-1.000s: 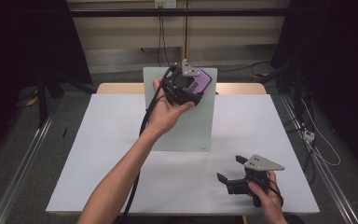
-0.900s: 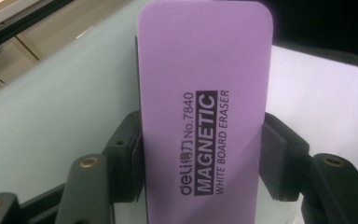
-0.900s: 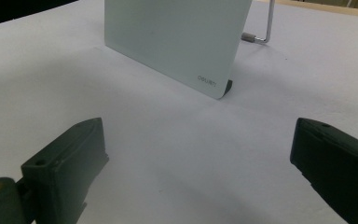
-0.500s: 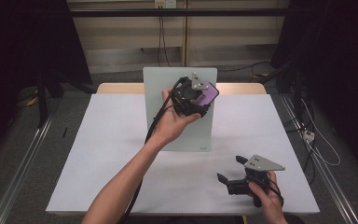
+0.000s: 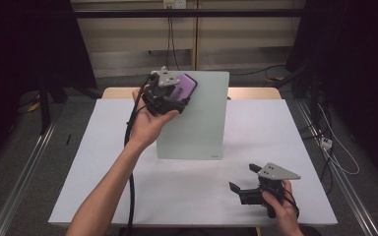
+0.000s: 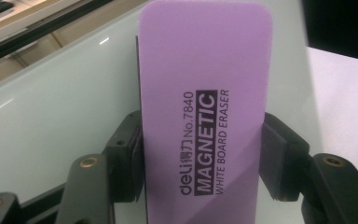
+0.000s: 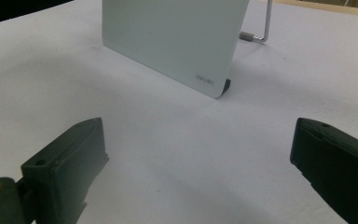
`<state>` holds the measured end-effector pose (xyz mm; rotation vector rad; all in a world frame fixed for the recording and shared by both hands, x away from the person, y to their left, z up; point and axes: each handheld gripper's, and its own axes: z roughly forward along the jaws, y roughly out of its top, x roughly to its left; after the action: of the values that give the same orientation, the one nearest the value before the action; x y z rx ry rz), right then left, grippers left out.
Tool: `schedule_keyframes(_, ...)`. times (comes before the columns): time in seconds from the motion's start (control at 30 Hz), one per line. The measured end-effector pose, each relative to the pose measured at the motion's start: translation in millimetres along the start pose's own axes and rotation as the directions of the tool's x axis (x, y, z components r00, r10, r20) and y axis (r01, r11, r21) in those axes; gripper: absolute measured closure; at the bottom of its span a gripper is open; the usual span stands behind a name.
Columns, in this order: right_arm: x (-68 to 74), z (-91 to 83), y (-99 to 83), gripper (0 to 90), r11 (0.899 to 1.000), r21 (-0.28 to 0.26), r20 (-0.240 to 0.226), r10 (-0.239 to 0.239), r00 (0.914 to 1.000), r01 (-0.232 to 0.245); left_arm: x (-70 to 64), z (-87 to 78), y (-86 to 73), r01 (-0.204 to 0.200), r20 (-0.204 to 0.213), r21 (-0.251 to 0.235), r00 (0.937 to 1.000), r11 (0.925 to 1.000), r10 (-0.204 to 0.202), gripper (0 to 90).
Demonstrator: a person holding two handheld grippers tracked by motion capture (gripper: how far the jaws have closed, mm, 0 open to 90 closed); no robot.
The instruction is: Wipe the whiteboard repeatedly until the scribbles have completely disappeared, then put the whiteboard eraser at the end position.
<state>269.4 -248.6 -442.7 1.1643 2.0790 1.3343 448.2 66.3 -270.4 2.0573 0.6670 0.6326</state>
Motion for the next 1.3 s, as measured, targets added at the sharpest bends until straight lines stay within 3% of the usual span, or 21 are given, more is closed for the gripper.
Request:
schedule_keyframes(0.2, -0.4, 1.0, 0.5, 3.2, 1.0, 0.002, 0.006, 0.003, 1.0, -0.003, 12.6, -11.0, -22.5, 0.017, -0.008, -0.024, 0.9998, 0.9995, -0.018, 41.2)
schedule_keyframes(0.3, -0.6, 2.4, 1.1, 3.2, 1.0, -0.001, 0.011, 0.011, 0.9999, -0.011, 17.5, -17.5, -32.0, 0.042, 0.015, -0.049, 0.999, 0.9979, -0.042, 41.2)
schedule_keyframes(0.43, -2.0, 4.6, 1.5, 3.3, 1.0, -0.002, 0.022, 0.022, 0.9995, -0.022, 18.4, -25.2, -40.2, 0.027, 0.027, -0.056, 0.9993, 0.9981, -0.026, 41.2)
schedule_keyframes(0.87, -0.9, 1.5, 0.1, 3.3, 1.0, -0.002, 0.016, 0.011, 0.9998, -0.011, 8.0, -36.1, -58.9, 0.091, 0.091, -0.063, 0.9922, 0.9939, -0.085, 41.1)
schedule_keyframes(1.3, -0.7, 1.0, -0.1, 3.2, 1.0, -0.003, 0.017, 0.008, 0.9998, -0.008, 2.6, -47.0, -78.5, 0.098, 0.13, -0.04, 0.9872, 0.9944, -0.092, 41.0)
